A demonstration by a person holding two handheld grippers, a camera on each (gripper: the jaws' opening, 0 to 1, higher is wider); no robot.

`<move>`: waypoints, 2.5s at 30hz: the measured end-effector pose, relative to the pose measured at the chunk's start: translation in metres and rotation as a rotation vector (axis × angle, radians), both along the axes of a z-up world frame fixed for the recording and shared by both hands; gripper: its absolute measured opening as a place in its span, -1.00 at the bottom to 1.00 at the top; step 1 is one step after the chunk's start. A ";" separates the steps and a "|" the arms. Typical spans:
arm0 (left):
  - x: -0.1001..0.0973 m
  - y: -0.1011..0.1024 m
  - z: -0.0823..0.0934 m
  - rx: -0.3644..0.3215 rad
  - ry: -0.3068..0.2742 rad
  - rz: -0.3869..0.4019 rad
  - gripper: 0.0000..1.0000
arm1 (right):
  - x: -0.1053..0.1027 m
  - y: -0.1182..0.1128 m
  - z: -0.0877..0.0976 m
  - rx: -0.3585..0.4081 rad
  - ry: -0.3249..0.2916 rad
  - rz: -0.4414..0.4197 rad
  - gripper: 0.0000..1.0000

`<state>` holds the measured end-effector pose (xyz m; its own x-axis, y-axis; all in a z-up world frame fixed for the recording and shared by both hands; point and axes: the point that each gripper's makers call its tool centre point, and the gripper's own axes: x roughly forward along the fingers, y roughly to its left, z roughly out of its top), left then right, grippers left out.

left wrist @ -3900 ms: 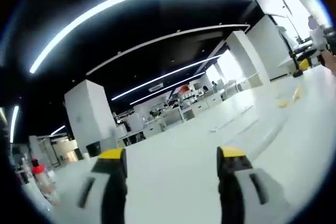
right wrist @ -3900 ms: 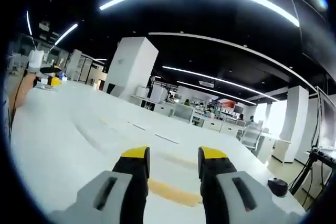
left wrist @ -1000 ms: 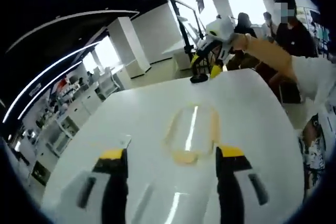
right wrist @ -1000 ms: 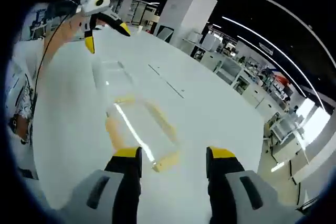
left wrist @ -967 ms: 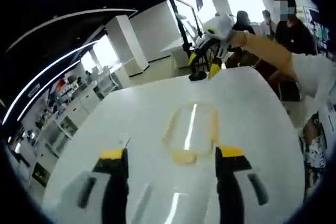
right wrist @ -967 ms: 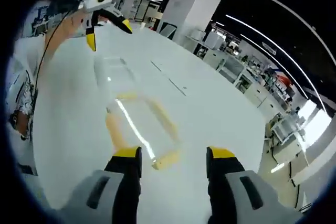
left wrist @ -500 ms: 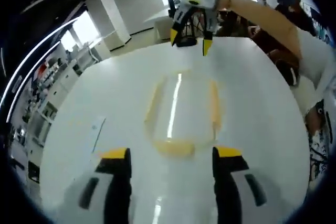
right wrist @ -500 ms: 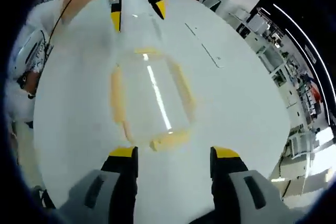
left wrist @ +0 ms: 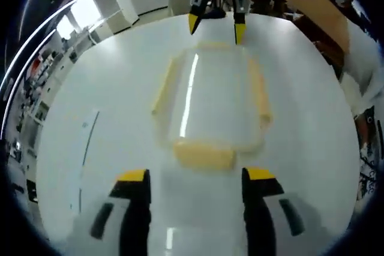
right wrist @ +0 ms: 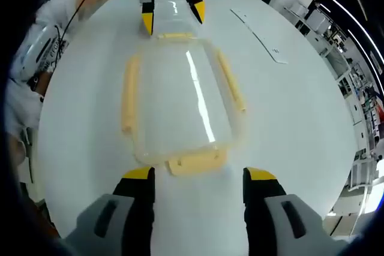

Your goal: Snap each plastic latch of the storage box into its locked position after aligning the lid with the box until every specified latch is closed and the lid sits flush.

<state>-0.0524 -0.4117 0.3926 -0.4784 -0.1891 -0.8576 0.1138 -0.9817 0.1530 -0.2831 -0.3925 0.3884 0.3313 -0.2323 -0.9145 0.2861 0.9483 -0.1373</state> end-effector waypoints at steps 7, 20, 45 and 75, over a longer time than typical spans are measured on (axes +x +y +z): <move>-0.007 0.005 -0.007 0.030 -0.001 -0.036 0.14 | 0.010 0.001 -0.006 0.065 -0.036 0.040 0.10; -0.014 0.016 -0.014 0.145 -0.006 -0.138 -0.06 | 0.021 0.009 -0.010 0.149 -0.030 0.123 0.03; -0.015 0.006 -0.009 0.148 0.001 -0.169 -0.20 | 0.026 0.006 -0.014 0.176 0.090 0.124 -0.20; -0.014 0.012 -0.008 0.108 -0.089 -0.170 -0.21 | 0.024 0.025 -0.008 0.142 0.235 0.080 -0.21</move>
<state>-0.0661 -0.3993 0.3849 -0.4167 -0.0172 -0.9089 -0.0640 -0.9968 0.0482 -0.2591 -0.3673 0.3806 0.1185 -0.0778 -0.9899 0.1852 0.9812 -0.0549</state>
